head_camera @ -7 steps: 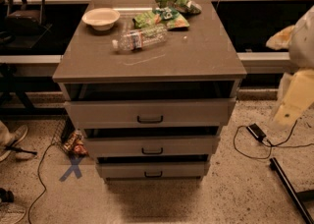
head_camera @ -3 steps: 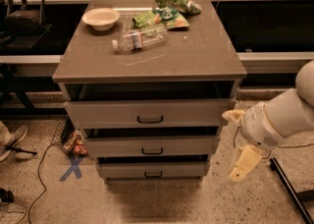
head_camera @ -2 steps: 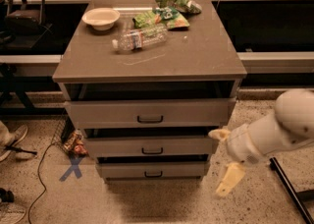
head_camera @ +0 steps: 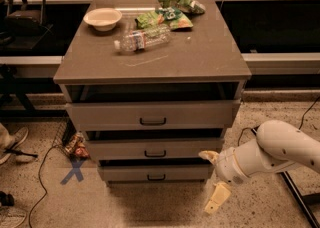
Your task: Open bottom drawer
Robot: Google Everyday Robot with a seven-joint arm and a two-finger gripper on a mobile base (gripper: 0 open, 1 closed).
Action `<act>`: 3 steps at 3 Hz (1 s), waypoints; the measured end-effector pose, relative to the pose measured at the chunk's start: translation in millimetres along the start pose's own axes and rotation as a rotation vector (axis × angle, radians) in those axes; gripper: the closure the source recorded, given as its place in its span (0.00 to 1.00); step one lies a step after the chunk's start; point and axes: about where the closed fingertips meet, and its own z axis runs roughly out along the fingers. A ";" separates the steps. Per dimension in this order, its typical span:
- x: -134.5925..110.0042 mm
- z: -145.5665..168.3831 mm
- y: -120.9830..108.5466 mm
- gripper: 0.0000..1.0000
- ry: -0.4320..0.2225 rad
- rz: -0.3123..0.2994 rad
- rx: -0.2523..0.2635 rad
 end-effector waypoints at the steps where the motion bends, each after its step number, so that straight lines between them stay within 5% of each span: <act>1: 12.3 23.2 -11.7 0.00 0.012 -0.017 0.011; 3: 85.9 159.2 -77.3 0.00 0.106 -0.065 0.066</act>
Offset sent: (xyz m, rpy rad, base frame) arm 0.0634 0.0314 -0.1856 -0.0760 -0.0859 0.0169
